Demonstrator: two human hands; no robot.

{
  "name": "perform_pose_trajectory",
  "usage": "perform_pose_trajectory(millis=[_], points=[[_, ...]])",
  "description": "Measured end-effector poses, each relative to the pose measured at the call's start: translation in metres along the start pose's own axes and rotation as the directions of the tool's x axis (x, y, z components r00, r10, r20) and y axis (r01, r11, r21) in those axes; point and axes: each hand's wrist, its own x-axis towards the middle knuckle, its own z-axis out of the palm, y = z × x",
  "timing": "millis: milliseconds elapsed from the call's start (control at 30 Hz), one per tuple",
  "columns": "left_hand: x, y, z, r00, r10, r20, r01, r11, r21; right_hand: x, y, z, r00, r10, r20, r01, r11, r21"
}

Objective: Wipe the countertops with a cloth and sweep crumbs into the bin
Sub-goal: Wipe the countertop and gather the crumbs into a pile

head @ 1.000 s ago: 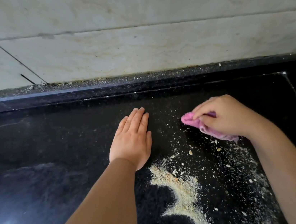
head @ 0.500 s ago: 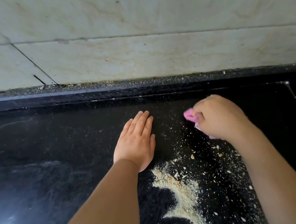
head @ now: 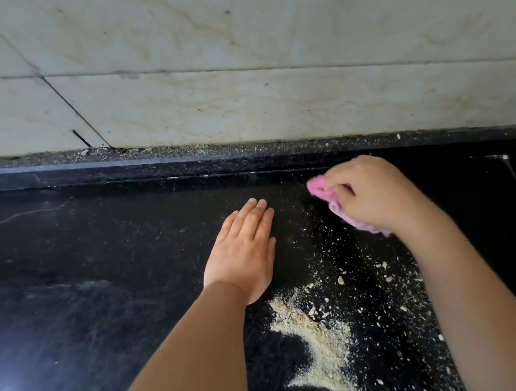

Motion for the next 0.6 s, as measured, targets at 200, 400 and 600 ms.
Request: perform_pose_trajectory(millis=[200, 400, 600], points=[[0.001, -0.001, 0.004, 0.983, -0.015, -0.181, 0.008, 0.999, -0.044, 0.026, -0.021, 0.05, 0.958, -0.086, -0.272, 0.09, 0.996, -0.001], [0.002, -0.002, 0.007, 0.974, -0.013, -0.227, 0.005, 0.999, -0.036, 0.001, -0.011, 0.0, 0.96, -0.085, 0.267, 0.049, 0.989, 0.137], [0.001, -0.002, 0.009, 0.976, -0.014, -0.217, 0.01, 1.0, -0.022, 0.035, -0.033, 0.042, 0.963, -0.147, -0.227, 0.161, 0.986, 0.044]])
